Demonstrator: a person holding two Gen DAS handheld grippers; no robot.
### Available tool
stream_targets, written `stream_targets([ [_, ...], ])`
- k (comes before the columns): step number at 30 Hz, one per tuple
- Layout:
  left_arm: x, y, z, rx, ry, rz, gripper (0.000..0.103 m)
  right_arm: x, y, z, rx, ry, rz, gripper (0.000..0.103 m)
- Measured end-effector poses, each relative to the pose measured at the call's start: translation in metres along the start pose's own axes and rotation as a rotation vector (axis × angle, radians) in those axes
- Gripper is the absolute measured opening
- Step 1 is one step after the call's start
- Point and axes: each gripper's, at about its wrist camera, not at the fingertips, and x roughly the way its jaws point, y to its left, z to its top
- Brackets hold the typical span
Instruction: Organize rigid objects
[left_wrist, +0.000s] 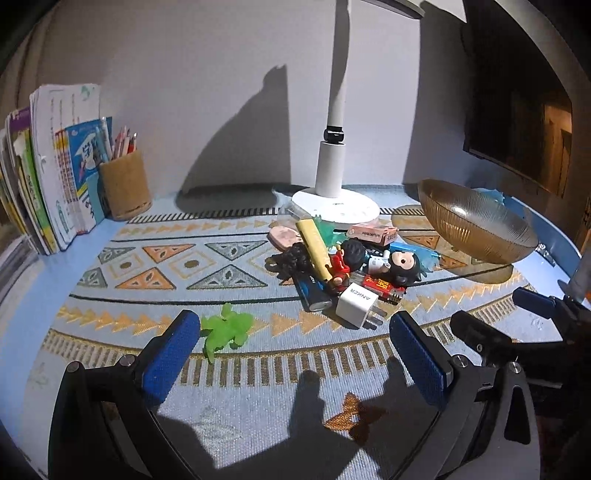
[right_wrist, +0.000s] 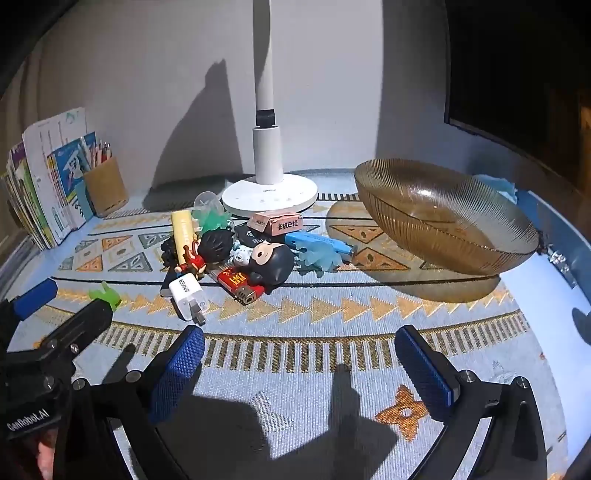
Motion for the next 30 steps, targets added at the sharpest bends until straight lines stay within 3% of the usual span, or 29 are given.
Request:
stream_targets([
  [30,0.0043,0.0050,-0.0010,-0.019,0.026,-0.019,0.102,0.0026,0.0018,-0.0012,-0.002,0.018,0.006,0.103],
])
